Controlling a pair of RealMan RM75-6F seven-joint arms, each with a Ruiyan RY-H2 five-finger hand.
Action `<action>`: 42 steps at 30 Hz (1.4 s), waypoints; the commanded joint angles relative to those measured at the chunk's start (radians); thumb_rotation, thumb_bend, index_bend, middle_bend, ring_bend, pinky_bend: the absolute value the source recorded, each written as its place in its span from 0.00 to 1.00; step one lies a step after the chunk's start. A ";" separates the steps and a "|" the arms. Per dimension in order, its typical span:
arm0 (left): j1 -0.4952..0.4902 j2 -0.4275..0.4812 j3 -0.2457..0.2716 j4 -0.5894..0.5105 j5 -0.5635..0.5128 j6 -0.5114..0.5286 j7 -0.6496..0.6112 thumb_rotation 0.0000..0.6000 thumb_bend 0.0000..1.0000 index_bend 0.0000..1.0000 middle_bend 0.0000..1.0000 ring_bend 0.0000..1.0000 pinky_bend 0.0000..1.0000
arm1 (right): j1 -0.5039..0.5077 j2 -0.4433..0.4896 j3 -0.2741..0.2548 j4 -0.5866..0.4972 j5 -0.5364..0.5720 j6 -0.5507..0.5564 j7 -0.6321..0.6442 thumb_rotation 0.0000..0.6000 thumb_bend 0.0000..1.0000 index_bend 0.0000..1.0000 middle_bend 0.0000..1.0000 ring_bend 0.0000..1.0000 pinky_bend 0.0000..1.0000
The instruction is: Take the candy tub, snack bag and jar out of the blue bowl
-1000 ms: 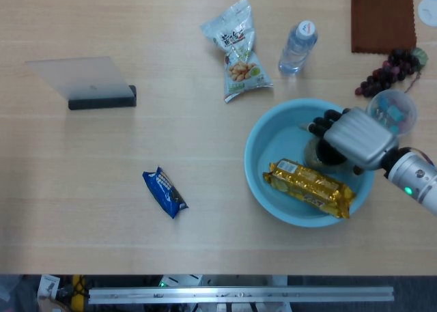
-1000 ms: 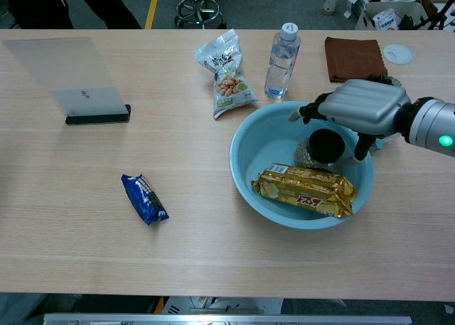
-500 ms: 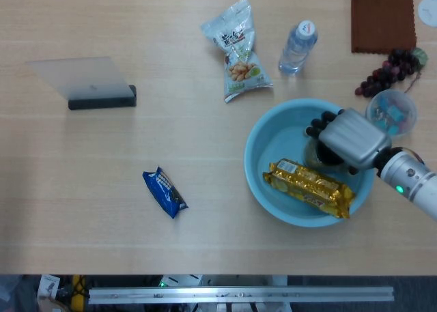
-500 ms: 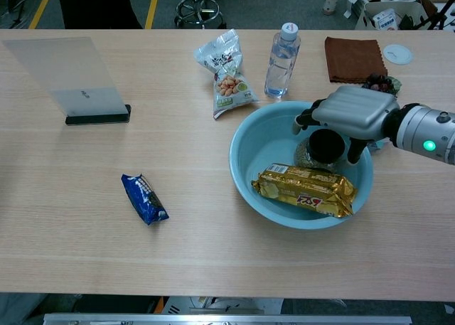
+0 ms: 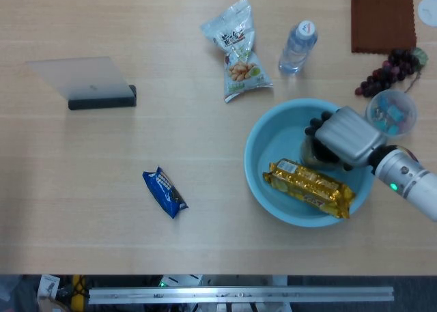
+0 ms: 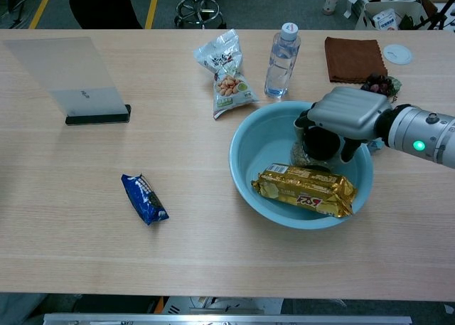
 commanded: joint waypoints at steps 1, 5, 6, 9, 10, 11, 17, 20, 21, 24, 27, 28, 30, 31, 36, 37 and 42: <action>0.000 0.000 0.000 0.000 -0.001 0.000 0.000 1.00 0.29 0.23 0.23 0.18 0.25 | 0.000 -0.008 0.006 0.003 -0.004 0.006 0.004 1.00 0.32 0.49 0.41 0.40 0.64; 0.002 0.001 0.000 0.001 -0.006 0.001 0.001 1.00 0.29 0.23 0.23 0.18 0.25 | 0.000 -0.008 0.018 -0.002 -0.008 0.011 0.028 1.00 0.36 0.53 0.45 0.45 0.70; 0.002 0.002 -0.001 0.002 -0.008 0.000 0.002 1.00 0.29 0.23 0.23 0.18 0.25 | -0.001 -0.005 0.021 -0.005 -0.009 0.013 0.036 1.00 0.36 0.53 0.45 0.46 0.71; 0.001 0.003 -0.002 0.002 -0.011 -0.003 0.004 1.00 0.29 0.23 0.23 0.18 0.25 | -0.005 0.010 0.034 -0.020 -0.023 0.030 0.064 1.00 0.36 0.55 0.46 0.47 0.71; 0.000 0.003 -0.002 0.002 -0.012 -0.004 0.004 1.00 0.29 0.23 0.23 0.18 0.25 | -0.006 0.017 0.039 -0.027 -0.028 0.036 0.073 1.00 0.36 0.55 0.46 0.48 0.71; -0.001 0.003 -0.002 0.003 -0.012 -0.005 0.004 1.00 0.29 0.23 0.22 0.18 0.25 | -0.008 0.024 0.045 -0.034 -0.033 0.043 0.082 1.00 0.36 0.55 0.46 0.48 0.71; -0.006 0.002 -0.005 0.001 -0.010 -0.009 0.007 1.00 0.29 0.23 0.22 0.18 0.25 | -0.018 0.093 0.099 -0.077 -0.051 0.097 0.153 1.00 0.36 0.55 0.46 0.48 0.71; -0.008 0.001 -0.005 0.001 -0.012 -0.013 0.010 1.00 0.29 0.23 0.22 0.18 0.25 | -0.022 0.123 0.124 -0.088 -0.050 0.115 0.187 1.00 0.36 0.55 0.46 0.48 0.71; -0.009 0.000 -0.004 0.000 -0.012 -0.015 0.012 1.00 0.29 0.23 0.22 0.18 0.25 | -0.023 0.136 0.135 -0.092 -0.047 0.121 0.201 1.00 0.36 0.55 0.46 0.48 0.71; -0.010 0.000 -0.004 -0.001 -0.011 -0.016 0.014 1.00 0.29 0.23 0.22 0.18 0.25 | -0.024 0.153 0.148 -0.096 -0.042 0.128 0.215 1.00 0.36 0.55 0.46 0.48 0.71; -0.012 -0.001 -0.004 -0.003 -0.011 -0.019 0.017 1.00 0.29 0.23 0.22 0.18 0.25 | -0.030 0.182 0.174 -0.092 -0.014 0.136 0.252 1.00 0.36 0.55 0.46 0.48 0.71; -0.013 -0.001 -0.004 -0.004 -0.012 -0.020 0.018 1.00 0.29 0.23 0.22 0.18 0.25 | -0.029 0.187 0.176 -0.086 -0.007 0.127 0.261 1.00 0.36 0.55 0.46 0.48 0.71; -0.014 -0.001 -0.004 -0.006 -0.010 -0.021 0.020 1.00 0.29 0.23 0.22 0.18 0.25 | -0.026 0.189 0.174 -0.063 0.008 0.110 0.265 1.00 0.36 0.55 0.46 0.48 0.71; -0.015 -0.001 -0.003 -0.006 -0.010 -0.022 0.021 1.00 0.29 0.23 0.22 0.18 0.25 | -0.026 0.186 0.175 -0.052 0.015 0.106 0.266 1.00 0.36 0.55 0.46 0.48 0.71; -0.016 0.001 -0.002 -0.011 -0.010 -0.024 0.026 1.00 0.29 0.23 0.22 0.18 0.25 | -0.022 0.166 0.181 0.020 0.069 0.080 0.277 1.00 0.36 0.55 0.46 0.48 0.71; -0.016 0.001 -0.002 -0.012 -0.010 -0.023 0.026 1.00 0.29 0.23 0.22 0.18 0.25 | -0.020 0.160 0.181 0.033 0.076 0.074 0.276 1.00 0.35 0.55 0.46 0.48 0.71; -0.016 0.001 0.000 -0.018 -0.009 -0.024 0.033 1.00 0.29 0.23 0.22 0.18 0.25 | -0.006 0.122 0.178 0.104 0.106 0.037 0.273 1.00 0.36 0.55 0.46 0.48 0.71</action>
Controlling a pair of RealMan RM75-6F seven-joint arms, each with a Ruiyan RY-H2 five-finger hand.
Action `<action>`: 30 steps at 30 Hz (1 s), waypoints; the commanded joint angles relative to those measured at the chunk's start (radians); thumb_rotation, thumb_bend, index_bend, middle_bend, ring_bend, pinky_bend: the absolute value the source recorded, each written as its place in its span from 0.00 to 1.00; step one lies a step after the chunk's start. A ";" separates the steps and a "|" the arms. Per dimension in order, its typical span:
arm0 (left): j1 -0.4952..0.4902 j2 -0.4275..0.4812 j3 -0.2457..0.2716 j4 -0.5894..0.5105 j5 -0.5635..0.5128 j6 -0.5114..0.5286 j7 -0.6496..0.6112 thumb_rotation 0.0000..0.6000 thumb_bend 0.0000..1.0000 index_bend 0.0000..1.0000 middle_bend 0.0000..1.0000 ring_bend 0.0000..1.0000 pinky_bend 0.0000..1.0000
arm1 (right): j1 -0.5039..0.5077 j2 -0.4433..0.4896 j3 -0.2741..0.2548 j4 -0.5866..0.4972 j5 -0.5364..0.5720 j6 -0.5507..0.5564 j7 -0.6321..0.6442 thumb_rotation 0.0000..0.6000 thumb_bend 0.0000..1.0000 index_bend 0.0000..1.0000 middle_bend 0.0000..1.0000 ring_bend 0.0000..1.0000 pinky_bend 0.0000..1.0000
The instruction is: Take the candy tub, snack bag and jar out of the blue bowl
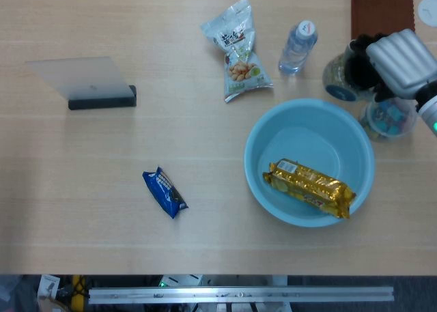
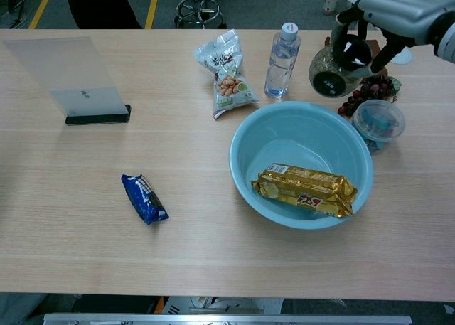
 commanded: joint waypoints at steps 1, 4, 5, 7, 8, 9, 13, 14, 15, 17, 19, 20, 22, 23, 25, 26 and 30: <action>0.000 0.000 0.002 -0.004 0.001 -0.001 0.004 1.00 0.29 0.23 0.22 0.18 0.25 | 0.012 -0.030 0.001 0.044 0.020 -0.023 0.000 1.00 0.36 0.55 0.46 0.48 0.71; 0.000 0.001 0.002 -0.007 0.000 -0.001 0.007 1.00 0.29 0.23 0.22 0.18 0.25 | 0.017 -0.047 0.001 0.065 0.023 -0.031 0.001 1.00 0.35 0.55 0.46 0.48 0.71; -0.001 0.001 0.001 -0.008 -0.001 -0.001 0.008 1.00 0.29 0.23 0.22 0.18 0.25 | 0.020 -0.055 0.000 0.073 0.022 -0.036 0.000 1.00 0.35 0.55 0.46 0.48 0.71; -0.002 0.001 0.001 -0.008 -0.002 -0.003 0.008 1.00 0.29 0.23 0.22 0.18 0.25 | 0.025 -0.066 -0.004 0.081 0.021 -0.046 -0.003 1.00 0.35 0.55 0.46 0.48 0.71; -0.002 0.001 0.001 -0.007 -0.002 -0.003 0.008 1.00 0.29 0.23 0.22 0.18 0.25 | 0.027 -0.074 -0.009 0.086 0.019 -0.052 -0.007 1.00 0.35 0.55 0.46 0.48 0.71; -0.002 0.001 0.001 -0.007 -0.002 -0.004 0.007 1.00 0.29 0.23 0.22 0.18 0.25 | 0.029 -0.080 -0.012 0.089 0.017 -0.056 -0.011 1.00 0.35 0.55 0.46 0.48 0.71; -0.002 0.002 0.001 -0.003 -0.004 -0.005 0.001 1.00 0.29 0.23 0.22 0.18 0.25 | 0.036 -0.104 -0.024 0.097 0.012 -0.066 -0.029 1.00 0.35 0.55 0.46 0.48 0.71; -0.002 0.002 0.001 -0.002 -0.005 -0.004 -0.001 1.00 0.29 0.23 0.22 0.18 0.25 | 0.037 -0.108 -0.026 0.098 0.013 -0.067 -0.032 1.00 0.35 0.55 0.46 0.48 0.71; -0.002 0.002 0.001 0.000 -0.005 -0.004 -0.003 1.00 0.29 0.23 0.22 0.18 0.25 | 0.038 -0.111 -0.027 0.098 0.013 -0.067 -0.034 1.00 0.35 0.55 0.46 0.48 0.71; -0.001 0.002 0.002 0.003 -0.005 -0.003 -0.007 1.00 0.29 0.23 0.22 0.18 0.25 | 0.039 -0.118 -0.030 0.095 0.011 -0.068 -0.038 1.00 0.35 0.55 0.46 0.48 0.71; 0.000 0.001 0.002 0.008 -0.005 -0.003 -0.011 1.00 0.29 0.23 0.22 0.18 0.25 | 0.039 -0.122 -0.032 0.090 0.005 -0.065 -0.040 1.00 0.35 0.55 0.46 0.48 0.71; 0.001 0.001 0.003 0.010 -0.005 -0.003 -0.014 1.00 0.29 0.23 0.22 0.18 0.25 | 0.039 -0.124 -0.032 0.084 0.002 -0.064 -0.040 1.00 0.35 0.55 0.46 0.48 0.71; 0.002 0.000 0.004 0.013 -0.004 -0.003 -0.018 1.00 0.29 0.23 0.22 0.18 0.25 | 0.040 -0.126 -0.034 0.076 -0.005 -0.062 -0.043 1.00 0.35 0.55 0.46 0.48 0.71; 0.002 -0.001 0.004 0.015 -0.003 -0.002 -0.020 1.00 0.29 0.23 0.22 0.18 0.25 | 0.042 -0.129 -0.037 0.075 -0.006 -0.061 -0.052 1.00 0.35 0.55 0.46 0.48 0.71; 0.003 -0.001 0.005 0.016 0.001 0.000 -0.024 1.00 0.29 0.23 0.22 0.18 0.25 | 0.046 -0.140 -0.041 0.080 0.003 -0.064 -0.071 1.00 0.35 0.55 0.46 0.48 0.71; 0.003 -0.001 0.006 0.016 0.002 0.001 -0.026 1.00 0.29 0.23 0.22 0.18 0.25 | 0.049 -0.146 -0.043 0.084 0.010 -0.067 -0.079 1.00 0.35 0.55 0.46 0.48 0.71; 0.007 0.001 0.007 0.017 0.005 0.006 -0.030 1.00 0.29 0.23 0.22 0.18 0.25 | 0.059 -0.172 -0.049 0.103 0.048 -0.082 -0.110 1.00 0.35 0.55 0.46 0.48 0.71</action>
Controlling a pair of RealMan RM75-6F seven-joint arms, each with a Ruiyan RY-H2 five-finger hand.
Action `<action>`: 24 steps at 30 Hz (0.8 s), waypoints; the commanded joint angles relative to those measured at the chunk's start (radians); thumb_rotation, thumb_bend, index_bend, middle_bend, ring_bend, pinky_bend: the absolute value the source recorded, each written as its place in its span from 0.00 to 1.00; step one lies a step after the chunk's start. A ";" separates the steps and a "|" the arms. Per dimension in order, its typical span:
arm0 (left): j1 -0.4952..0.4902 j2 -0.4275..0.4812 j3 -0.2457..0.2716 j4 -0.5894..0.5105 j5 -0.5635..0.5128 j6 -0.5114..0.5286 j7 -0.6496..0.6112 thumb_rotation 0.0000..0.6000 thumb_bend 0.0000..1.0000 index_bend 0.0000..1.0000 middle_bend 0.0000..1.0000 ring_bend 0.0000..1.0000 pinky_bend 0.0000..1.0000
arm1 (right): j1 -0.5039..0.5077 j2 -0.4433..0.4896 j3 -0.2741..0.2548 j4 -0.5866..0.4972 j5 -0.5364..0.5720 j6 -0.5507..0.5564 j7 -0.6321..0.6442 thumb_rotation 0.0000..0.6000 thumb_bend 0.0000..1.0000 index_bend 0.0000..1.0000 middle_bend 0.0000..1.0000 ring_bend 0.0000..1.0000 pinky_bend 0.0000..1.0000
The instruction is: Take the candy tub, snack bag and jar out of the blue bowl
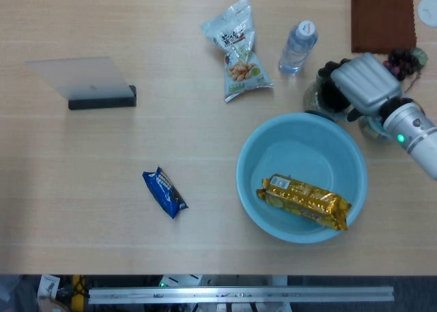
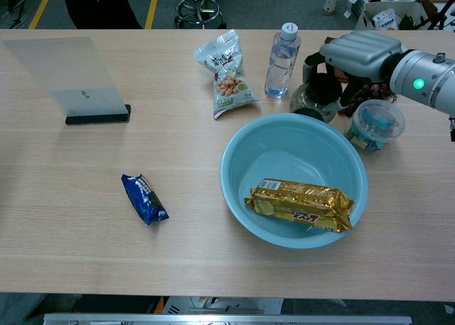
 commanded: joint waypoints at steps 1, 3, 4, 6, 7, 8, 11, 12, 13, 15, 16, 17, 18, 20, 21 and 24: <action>0.002 0.003 0.000 0.000 0.001 0.004 -0.001 1.00 0.29 0.23 0.22 0.18 0.25 | 0.011 -0.021 -0.007 0.019 0.031 -0.016 -0.025 1.00 0.35 0.55 0.46 0.47 0.69; 0.005 0.006 -0.001 0.000 0.000 0.009 -0.003 1.00 0.29 0.23 0.22 0.18 0.25 | 0.018 -0.031 -0.012 0.031 0.050 -0.026 -0.041 1.00 0.35 0.54 0.45 0.44 0.67; 0.005 0.007 -0.001 -0.001 0.000 0.010 -0.004 1.00 0.29 0.23 0.22 0.18 0.25 | 0.020 -0.036 -0.013 0.036 0.057 -0.029 -0.046 1.00 0.35 0.54 0.44 0.43 0.66; 0.006 0.008 0.000 -0.002 0.001 0.011 -0.003 1.00 0.29 0.23 0.22 0.18 0.25 | 0.024 -0.045 -0.019 0.047 0.072 -0.038 -0.054 1.00 0.35 0.51 0.42 0.42 0.64; 0.006 0.007 0.001 -0.002 0.002 0.010 -0.002 1.00 0.29 0.23 0.22 0.18 0.25 | 0.027 -0.050 -0.022 0.054 0.079 -0.043 -0.058 1.00 0.35 0.49 0.42 0.41 0.64; 0.006 0.007 0.001 -0.003 0.002 0.008 -0.001 1.00 0.29 0.23 0.22 0.18 0.25 | 0.029 -0.053 -0.025 0.058 0.084 -0.049 -0.061 1.00 0.35 0.47 0.41 0.40 0.63; 0.004 0.006 0.002 -0.004 0.004 0.005 0.000 1.00 0.29 0.23 0.22 0.18 0.25 | 0.036 -0.061 -0.032 0.066 0.098 -0.057 -0.072 1.00 0.35 0.38 0.38 0.37 0.59; 0.003 0.006 0.001 -0.005 0.004 0.006 -0.001 1.00 0.29 0.23 0.22 0.18 0.25 | 0.038 -0.063 -0.034 0.067 0.105 -0.059 -0.077 1.00 0.35 0.33 0.37 0.36 0.58; 0.003 0.005 0.000 -0.005 0.004 0.007 -0.002 1.00 0.29 0.23 0.22 0.18 0.25 | 0.039 -0.062 -0.036 0.067 0.110 -0.059 -0.081 1.00 0.35 0.29 0.35 0.35 0.57; 0.003 0.005 -0.001 -0.004 0.004 0.009 -0.003 1.00 0.29 0.23 0.22 0.18 0.25 | 0.043 -0.056 -0.040 0.060 0.120 -0.062 -0.089 1.00 0.35 0.18 0.31 0.30 0.52; 0.003 0.005 -0.002 -0.004 0.004 0.008 -0.002 1.00 0.29 0.23 0.22 0.18 0.25 | 0.045 -0.051 -0.041 0.054 0.124 -0.063 -0.090 1.00 0.35 0.13 0.27 0.27 0.49; 0.003 0.005 -0.002 -0.004 0.004 0.008 -0.002 1.00 0.29 0.23 0.22 0.18 0.25 | 0.045 -0.045 -0.041 0.047 0.127 -0.063 -0.090 1.00 0.35 0.08 0.24 0.24 0.46; 0.002 0.005 -0.002 -0.003 0.003 0.006 -0.003 1.00 0.29 0.23 0.22 0.18 0.25 | 0.046 -0.038 -0.041 0.038 0.127 -0.061 -0.088 1.00 0.35 0.05 0.22 0.23 0.44; 0.000 0.003 -0.002 -0.002 0.002 0.003 -0.001 1.00 0.29 0.23 0.22 0.18 0.25 | 0.044 -0.028 -0.041 0.027 0.122 -0.051 -0.087 1.00 0.35 0.02 0.19 0.19 0.40; -0.002 0.002 -0.003 -0.002 0.002 0.001 0.000 1.00 0.29 0.23 0.22 0.18 0.25 | 0.043 -0.021 -0.041 0.018 0.120 -0.048 -0.083 1.00 0.35 0.01 0.18 0.18 0.40; -0.005 0.000 -0.003 -0.002 0.005 -0.003 0.000 1.00 0.29 0.23 0.22 0.18 0.25 | 0.037 0.000 -0.036 -0.008 0.107 -0.036 -0.063 1.00 0.35 0.00 0.16 0.16 0.38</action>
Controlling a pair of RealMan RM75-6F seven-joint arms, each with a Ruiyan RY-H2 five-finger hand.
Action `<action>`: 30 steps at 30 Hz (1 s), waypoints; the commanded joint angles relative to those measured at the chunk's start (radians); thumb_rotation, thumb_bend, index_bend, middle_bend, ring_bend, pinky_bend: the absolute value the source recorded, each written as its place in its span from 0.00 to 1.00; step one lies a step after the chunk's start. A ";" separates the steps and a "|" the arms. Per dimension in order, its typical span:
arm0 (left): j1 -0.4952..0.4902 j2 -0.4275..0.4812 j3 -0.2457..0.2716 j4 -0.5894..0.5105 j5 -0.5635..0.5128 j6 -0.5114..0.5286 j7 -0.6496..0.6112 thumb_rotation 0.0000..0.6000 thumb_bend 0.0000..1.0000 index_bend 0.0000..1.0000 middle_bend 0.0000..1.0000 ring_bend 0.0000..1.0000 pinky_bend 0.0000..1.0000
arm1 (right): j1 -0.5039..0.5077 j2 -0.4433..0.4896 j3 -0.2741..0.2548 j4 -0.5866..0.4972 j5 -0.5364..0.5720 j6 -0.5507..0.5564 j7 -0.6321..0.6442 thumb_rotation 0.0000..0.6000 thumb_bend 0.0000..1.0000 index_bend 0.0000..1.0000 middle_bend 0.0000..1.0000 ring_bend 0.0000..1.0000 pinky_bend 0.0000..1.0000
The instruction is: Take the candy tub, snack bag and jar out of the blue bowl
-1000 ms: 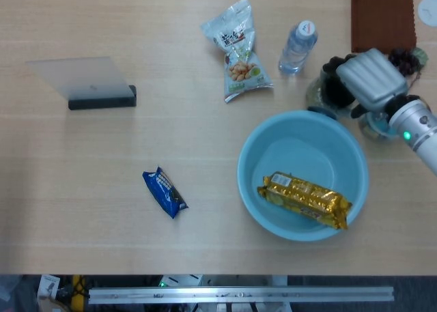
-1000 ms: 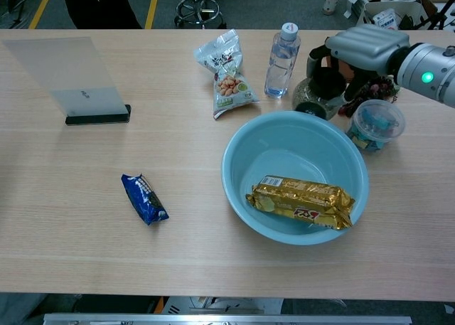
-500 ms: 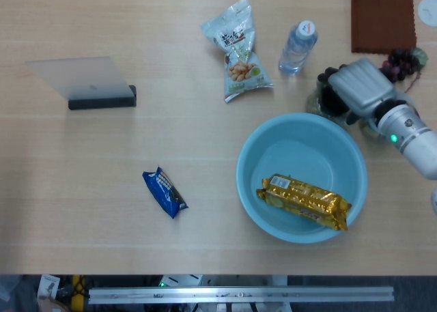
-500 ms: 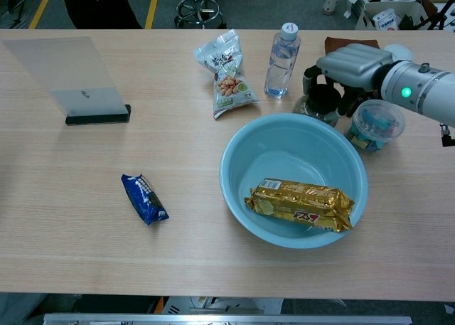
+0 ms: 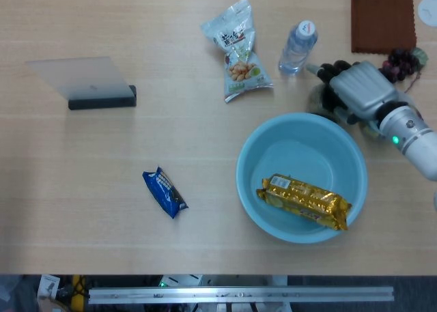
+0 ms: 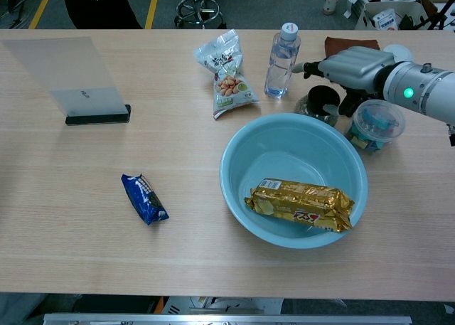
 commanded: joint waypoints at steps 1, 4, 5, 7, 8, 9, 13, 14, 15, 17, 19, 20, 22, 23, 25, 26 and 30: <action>-0.002 -0.002 -0.001 0.000 0.002 -0.002 0.000 1.00 0.29 0.23 0.22 0.18 0.25 | -0.008 0.022 0.003 -0.023 -0.021 0.019 0.017 1.00 0.35 0.00 0.16 0.16 0.38; -0.004 -0.001 -0.001 -0.001 0.002 -0.004 -0.001 1.00 0.29 0.23 0.22 0.18 0.25 | -0.020 0.044 0.007 -0.046 -0.039 0.041 0.035 1.00 0.35 0.00 0.16 0.16 0.38; -0.005 0.000 -0.002 -0.001 0.002 -0.004 -0.001 1.00 0.29 0.23 0.22 0.18 0.25 | -0.027 0.053 0.010 -0.056 -0.049 0.055 0.043 1.00 0.35 0.00 0.16 0.16 0.38; -0.005 0.002 -0.003 -0.001 0.001 -0.003 -0.002 1.00 0.29 0.23 0.22 0.18 0.25 | -0.046 0.077 0.014 -0.081 -0.073 0.091 0.061 1.00 0.35 0.00 0.16 0.16 0.38; -0.006 0.003 -0.005 -0.001 0.000 -0.003 -0.002 1.00 0.29 0.23 0.22 0.18 0.25 | -0.058 0.090 0.017 -0.096 -0.087 0.115 0.071 1.00 0.35 0.01 0.17 0.16 0.38; -0.008 0.003 -0.007 0.000 -0.002 -0.004 -0.002 1.00 0.29 0.23 0.22 0.18 0.25 | -0.077 0.110 0.018 -0.116 -0.108 0.149 0.083 1.00 0.35 0.01 0.18 0.17 0.38; -0.016 0.000 -0.013 0.001 -0.004 -0.009 -0.003 1.00 0.29 0.23 0.22 0.18 0.25 | -0.147 0.185 0.012 -0.186 -0.145 0.254 0.111 1.00 0.35 0.13 0.25 0.25 0.47; -0.018 -0.002 -0.016 0.002 -0.002 -0.009 -0.004 1.00 0.29 0.23 0.22 0.18 0.25 | -0.173 0.208 0.009 -0.208 -0.156 0.291 0.120 1.00 0.35 0.15 0.27 0.27 0.49; -0.020 -0.005 -0.018 0.004 -0.001 -0.008 -0.005 1.00 0.29 0.23 0.22 0.18 0.25 | -0.194 0.224 0.006 -0.224 -0.166 0.320 0.127 1.00 0.35 0.17 0.28 0.28 0.51; -0.025 -0.013 -0.023 0.009 0.003 -0.004 -0.007 1.00 0.29 0.23 0.22 0.18 0.25 | -0.248 0.256 -0.004 -0.252 -0.198 0.403 0.135 1.00 0.35 0.23 0.32 0.32 0.54; -0.028 -0.019 -0.028 0.011 0.007 -0.001 -0.008 1.00 0.29 0.23 0.22 0.18 0.25 | -0.308 0.277 -0.021 -0.269 -0.244 0.496 0.131 1.00 0.35 0.28 0.35 0.35 0.57; -0.030 -0.021 -0.029 0.011 0.008 0.000 -0.007 1.00 0.29 0.23 0.22 0.18 0.25 | -0.335 0.283 -0.029 -0.274 -0.266 0.537 0.131 1.00 0.35 0.30 0.37 0.37 0.58; -0.031 -0.028 -0.032 0.011 0.010 0.005 -0.002 1.00 0.29 0.23 0.22 0.18 0.25 | -0.388 0.292 -0.047 -0.284 -0.304 0.607 0.139 1.00 0.35 0.34 0.39 0.41 0.62; -0.031 -0.033 -0.033 0.011 0.012 0.010 -0.001 1.00 0.29 0.23 0.22 0.18 0.25 | -0.420 0.300 -0.060 -0.289 -0.323 0.641 0.146 1.00 0.35 0.35 0.40 0.42 0.64; -0.030 -0.041 -0.034 0.009 0.019 0.019 -0.005 1.00 0.29 0.23 0.22 0.18 0.25 | -0.462 0.312 -0.079 -0.292 -0.344 0.680 0.155 1.00 0.35 0.35 0.40 0.43 0.64; -0.028 -0.046 -0.035 0.010 0.025 0.028 -0.002 1.00 0.29 0.23 0.22 0.18 0.25 | -0.488 0.319 -0.090 -0.290 -0.358 0.701 0.164 1.00 0.35 0.35 0.40 0.43 0.64; -0.016 -0.066 -0.039 0.006 0.037 0.069 0.012 1.00 0.29 0.23 0.22 0.18 0.25 | -0.571 0.326 -0.117 -0.262 -0.417 0.786 0.201 1.00 0.35 0.36 0.40 0.43 0.64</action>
